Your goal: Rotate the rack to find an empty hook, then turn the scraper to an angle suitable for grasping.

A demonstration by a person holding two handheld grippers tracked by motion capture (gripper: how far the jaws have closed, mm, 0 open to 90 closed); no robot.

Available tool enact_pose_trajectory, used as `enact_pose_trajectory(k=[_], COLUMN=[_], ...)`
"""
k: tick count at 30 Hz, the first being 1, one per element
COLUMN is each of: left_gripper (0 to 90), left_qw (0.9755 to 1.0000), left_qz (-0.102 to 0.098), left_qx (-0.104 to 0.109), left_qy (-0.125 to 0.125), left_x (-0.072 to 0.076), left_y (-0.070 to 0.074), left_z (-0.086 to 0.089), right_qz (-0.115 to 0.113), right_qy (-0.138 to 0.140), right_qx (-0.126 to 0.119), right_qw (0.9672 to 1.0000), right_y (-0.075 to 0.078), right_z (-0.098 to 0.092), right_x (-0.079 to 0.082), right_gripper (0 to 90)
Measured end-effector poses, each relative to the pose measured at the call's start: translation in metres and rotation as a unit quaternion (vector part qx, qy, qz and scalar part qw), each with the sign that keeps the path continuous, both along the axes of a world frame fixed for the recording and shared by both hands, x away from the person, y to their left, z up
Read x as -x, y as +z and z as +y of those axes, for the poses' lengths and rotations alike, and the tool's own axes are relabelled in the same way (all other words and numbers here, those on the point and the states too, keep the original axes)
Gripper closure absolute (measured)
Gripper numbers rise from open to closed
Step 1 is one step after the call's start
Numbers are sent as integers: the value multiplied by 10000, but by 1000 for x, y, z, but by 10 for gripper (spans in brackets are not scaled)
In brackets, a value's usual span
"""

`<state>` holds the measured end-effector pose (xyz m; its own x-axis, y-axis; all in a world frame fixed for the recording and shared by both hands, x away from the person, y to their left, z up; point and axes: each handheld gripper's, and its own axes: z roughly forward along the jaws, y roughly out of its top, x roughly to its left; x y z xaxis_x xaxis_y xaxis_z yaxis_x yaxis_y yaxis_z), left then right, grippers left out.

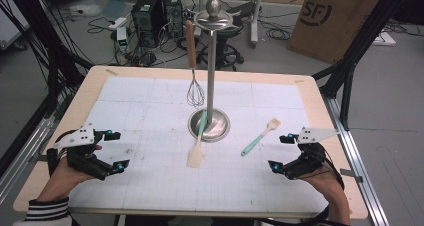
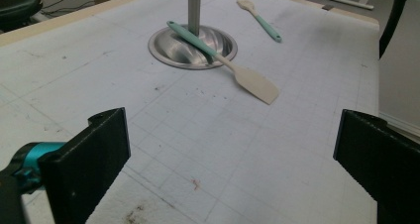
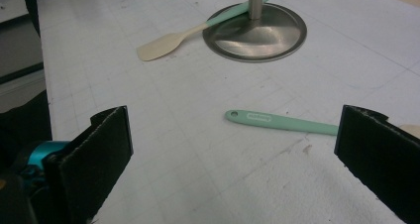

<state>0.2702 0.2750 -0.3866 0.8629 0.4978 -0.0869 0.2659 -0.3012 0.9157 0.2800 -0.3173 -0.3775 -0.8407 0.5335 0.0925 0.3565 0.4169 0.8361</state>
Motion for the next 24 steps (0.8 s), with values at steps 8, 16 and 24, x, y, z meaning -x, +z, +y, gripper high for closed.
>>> enact_pose_trajectory(k=[8, 16, 24], left_gripper=[17, 17, 17], left_qw=[10000, 10000, 9999], left_qz=[-16, -26, -40], left_qx=[0, -25, -17], left_qy=[-14, -91, -96], left_x=[1, 1, -1], left_y=[2, 2, 7], left_z=[-2, -8, -13], right_qz=[-31, -61, -57], right_qy=[-16, -25, -27], right_qx=[-43, -94, -95], right_qw=[10000, 9999, 9999], right_y=[-1, 1, 1], right_z=[-1, -4, -7], right_x=[1, 3, 5], right_gripper=[2, 2, 2])
